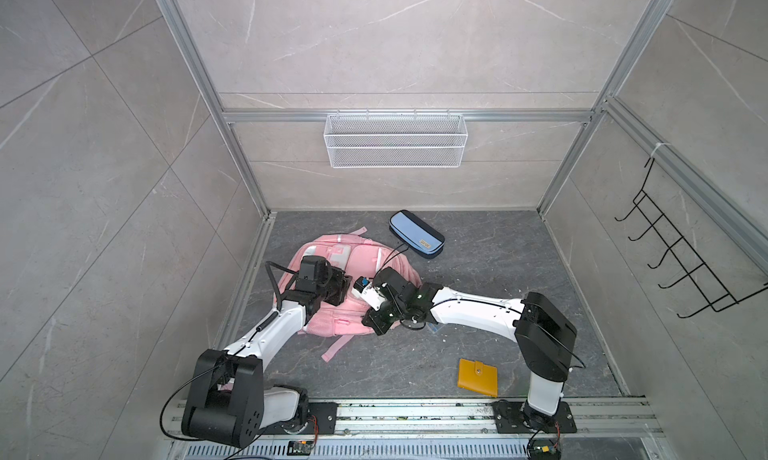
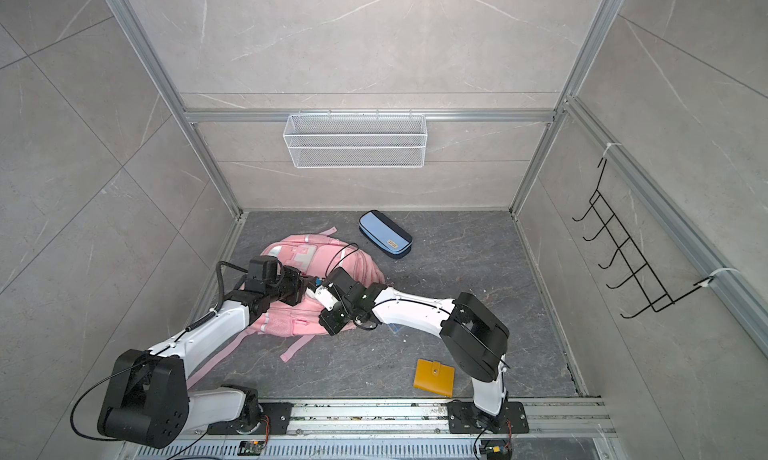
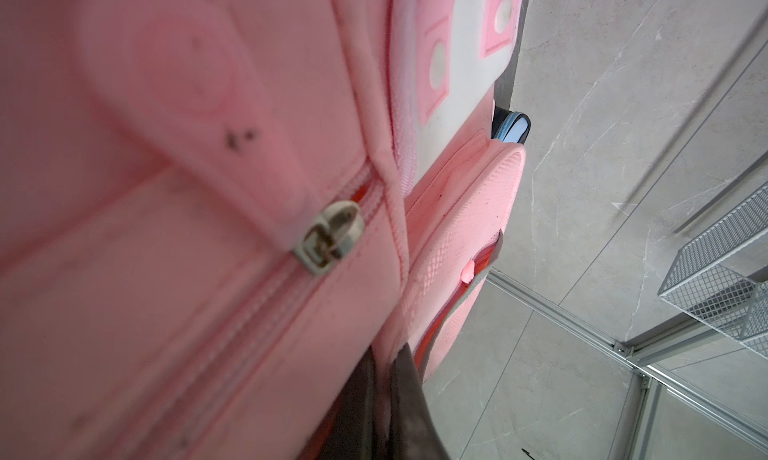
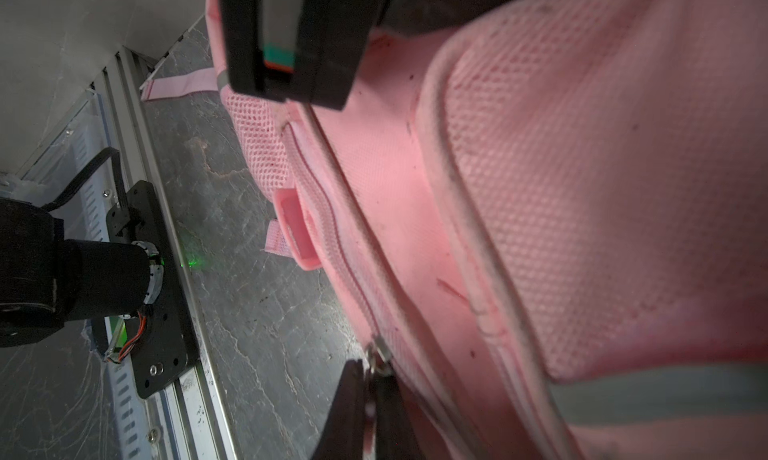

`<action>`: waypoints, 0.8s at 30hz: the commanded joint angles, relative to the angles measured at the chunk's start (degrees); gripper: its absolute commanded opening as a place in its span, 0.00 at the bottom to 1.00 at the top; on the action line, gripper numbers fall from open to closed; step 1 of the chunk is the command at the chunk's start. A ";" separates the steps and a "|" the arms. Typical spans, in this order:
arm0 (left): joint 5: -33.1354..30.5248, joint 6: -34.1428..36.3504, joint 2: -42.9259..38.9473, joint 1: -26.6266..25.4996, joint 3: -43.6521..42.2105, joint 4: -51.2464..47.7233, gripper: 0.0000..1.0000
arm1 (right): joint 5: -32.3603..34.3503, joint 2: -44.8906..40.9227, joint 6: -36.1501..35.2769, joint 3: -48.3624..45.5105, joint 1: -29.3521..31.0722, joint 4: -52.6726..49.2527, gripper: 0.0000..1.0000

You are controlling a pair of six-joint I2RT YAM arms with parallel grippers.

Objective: Pack the student bag

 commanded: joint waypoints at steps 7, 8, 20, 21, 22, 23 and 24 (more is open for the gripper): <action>-0.30 -4.25 -1.38 -1.93 1.20 9.42 0.00 | -5.95 -5.06 3.56 4.51 -0.76 -3.39 0.00; -0.24 -4.23 -1.36 -1.94 1.02 9.33 0.00 | -6.07 -3.72 4.73 7.76 -0.76 -6.63 0.00; -1.01 -5.61 -1.34 -1.99 0.30 11.77 0.00 | -18.59 7.66 9.20 16.74 -0.91 -3.47 0.00; -1.01 -5.61 -1.39 -1.98 0.23 11.78 0.00 | -19.74 8.42 9.68 17.09 -0.87 -2.13 0.00; -1.06 -5.78 -1.49 -2.00 0.05 11.91 0.00 | -20.94 9.08 10.12 17.36 -0.84 -0.58 0.00; -0.99 -5.97 -1.54 -2.02 -0.15 12.17 0.00 | -21.76 9.88 10.32 17.96 -0.85 0.07 0.00; -1.03 -6.12 -1.64 -2.04 -0.36 12.23 0.00 | -22.45 10.64 10.33 18.81 -0.85 0.18 0.00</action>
